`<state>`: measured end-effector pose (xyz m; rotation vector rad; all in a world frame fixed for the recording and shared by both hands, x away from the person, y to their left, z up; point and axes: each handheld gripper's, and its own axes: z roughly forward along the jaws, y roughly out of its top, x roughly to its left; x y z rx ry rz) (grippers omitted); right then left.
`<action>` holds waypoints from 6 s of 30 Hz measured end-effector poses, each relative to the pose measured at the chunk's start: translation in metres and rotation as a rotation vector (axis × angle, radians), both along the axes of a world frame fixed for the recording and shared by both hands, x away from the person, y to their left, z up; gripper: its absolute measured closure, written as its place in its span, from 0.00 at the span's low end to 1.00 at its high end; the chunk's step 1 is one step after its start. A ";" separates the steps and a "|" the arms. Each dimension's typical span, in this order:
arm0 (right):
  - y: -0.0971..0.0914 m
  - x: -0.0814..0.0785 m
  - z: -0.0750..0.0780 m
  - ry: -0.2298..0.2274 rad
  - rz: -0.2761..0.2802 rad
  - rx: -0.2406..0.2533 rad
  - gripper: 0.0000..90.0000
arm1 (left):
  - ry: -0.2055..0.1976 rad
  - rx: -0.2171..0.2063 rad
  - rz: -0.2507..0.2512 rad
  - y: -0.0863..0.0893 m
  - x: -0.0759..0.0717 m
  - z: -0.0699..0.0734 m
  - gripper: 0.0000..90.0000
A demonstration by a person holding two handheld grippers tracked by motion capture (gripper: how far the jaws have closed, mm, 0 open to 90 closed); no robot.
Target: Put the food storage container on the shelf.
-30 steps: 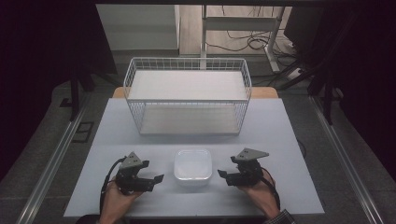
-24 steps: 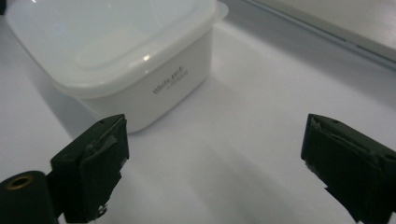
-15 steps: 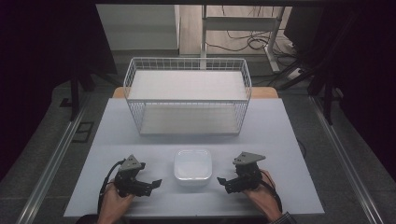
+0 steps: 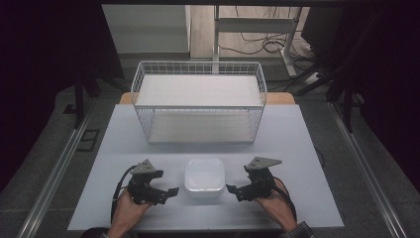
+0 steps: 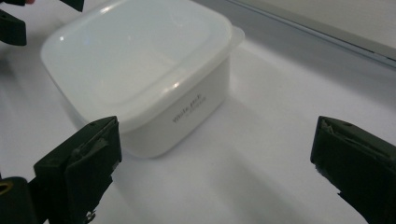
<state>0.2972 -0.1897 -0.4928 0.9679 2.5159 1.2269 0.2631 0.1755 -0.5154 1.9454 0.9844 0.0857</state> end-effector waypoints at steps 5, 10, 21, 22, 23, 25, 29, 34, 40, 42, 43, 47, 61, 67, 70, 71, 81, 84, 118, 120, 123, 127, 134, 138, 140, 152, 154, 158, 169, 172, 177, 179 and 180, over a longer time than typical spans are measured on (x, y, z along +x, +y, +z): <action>0.009 0.004 0.006 0.004 -0.024 0.007 0.00 | 0.003 -0.024 -0.023 -0.009 0.009 0.009 0.10; 0.016 0.011 0.012 0.016 -0.041 0.033 0.00 | -0.001 0.007 -0.050 -0.023 0.018 0.012 0.14; 0.041 0.030 0.012 0.082 -0.015 0.011 0.10 | -0.009 0.054 -0.090 -0.051 0.044 0.019 0.15; 0.044 0.032 0.010 0.088 -0.016 0.007 0.10 | 0.013 0.040 -0.082 -0.053 0.047 0.016 0.15; 0.044 0.033 0.009 0.092 -0.011 0.005 0.10 | 0.020 0.042 -0.085 -0.054 0.048 0.013 0.14; 0.045 0.034 0.005 0.104 0.006 0.003 0.10 | 0.045 0.006 -0.090 -0.053 0.049 0.006 0.14; 0.040 0.034 0.001 0.157 0.003 0.037 0.13 | 0.097 -0.048 -0.099 -0.049 0.049 0.001 0.17; 0.034 0.027 0.000 0.251 0.033 0.080 0.22 | 0.154 -0.110 -0.127 -0.044 0.041 0.000 0.32; 0.025 0.016 0.007 0.236 -0.030 0.090 0.40 | 0.136 -0.120 -0.115 -0.036 0.033 0.004 0.52; 0.020 0.014 0.009 0.252 -0.063 0.118 0.51 | 0.141 -0.134 -0.111 -0.033 0.031 0.006 0.60; 0.019 0.014 0.010 0.264 -0.076 0.127 0.53 | 0.144 -0.148 -0.110 -0.032 0.030 0.007 0.62; 0.013 0.009 0.015 0.289 -0.104 0.169 0.67 | 0.155 -0.157 -0.091 -0.028 0.023 0.008 0.70; 0.010 -0.018 0.015 0.290 -0.087 0.218 0.79 | 0.153 -0.179 -0.017 -0.023 -0.005 0.009 0.79; 0.011 -0.016 0.019 0.264 -0.099 0.227 0.89 | 0.118 -0.158 0.030 -0.022 -0.007 0.014 0.88; 0.013 -0.014 0.020 0.243 -0.101 0.223 0.89 | 0.123 -0.157 0.044 -0.022 -0.003 0.013 0.88; 0.013 -0.013 0.020 0.237 -0.102 0.225 0.89 | 0.119 -0.155 0.047 -0.022 -0.002 0.014 0.88; 0.015 -0.004 0.040 0.159 -0.080 0.244 0.89 | 0.052 -0.143 0.060 -0.021 0.005 0.037 0.88; 0.016 0.001 0.046 0.144 -0.074 0.242 0.89 | 0.036 -0.138 0.069 -0.021 0.008 0.045 0.88; 0.031 0.063 0.149 -0.047 -0.083 0.304 0.88 | -0.116 -0.153 0.117 -0.012 0.062 0.151 0.88; 0.032 0.066 0.156 -0.055 -0.084 0.309 0.88 | -0.120 -0.156 0.118 -0.012 0.066 0.158 0.88; 0.032 0.071 0.164 -0.060 -0.088 0.317 0.88 | -0.123 -0.157 0.118 -0.011 0.072 0.168 0.88; 0.034 0.078 0.176 -0.065 -0.092 0.335 0.88 | -0.132 -0.162 0.117 -0.008 0.079 0.181 0.88; 0.037 0.091 0.193 -0.081 -0.104 0.349 0.88 | -0.136 -0.159 0.123 -0.006 0.094 0.200 0.88; 0.041 0.107 0.202 -0.074 -0.129 0.348 0.87 | -0.119 -0.150 0.128 -0.005 0.111 0.209 0.88; 0.042 0.113 0.204 -0.074 -0.136 0.340 0.87 | -0.105 -0.151 0.129 -0.005 0.118 0.209 0.88; 0.054 0.138 0.202 -0.038 -0.166 0.305 0.86 | -0.054 -0.158 0.145 -0.001 0.145 0.201 0.79; 0.057 0.141 0.202 -0.030 -0.174 0.291 0.85 | -0.051 -0.178 0.148 0.001 0.147 0.201 0.77; 0.061 0.146 0.202 -0.019 -0.177 0.290 0.81 | -0.046 -0.193 0.147 0.004 0.149 0.202 0.74; 0.071 0.157 0.200 0.006 -0.198 0.265 0.71 | -0.036 -0.163 0.168 0.002 0.159 0.203 0.70; 0.072 0.161 0.198 0.016 -0.202 0.268 0.68 | -0.027 -0.155 0.166 0.002 0.162 0.199 0.71; 0.072 0.165 0.196 0.029 -0.204 0.277 0.66 | -0.011 -0.186 0.165 0.004 0.167 0.197 0.70; 0.074 0.167 0.195 0.029 -0.199 0.266 0.63 | 0.007 -0.188 0.157 0.006 0.170 0.197 0.68; 0.075 0.167 0.194 0.029 -0.200 0.254 0.61 | 0.024 -0.185 0.152 0.006 0.174 0.196 0.64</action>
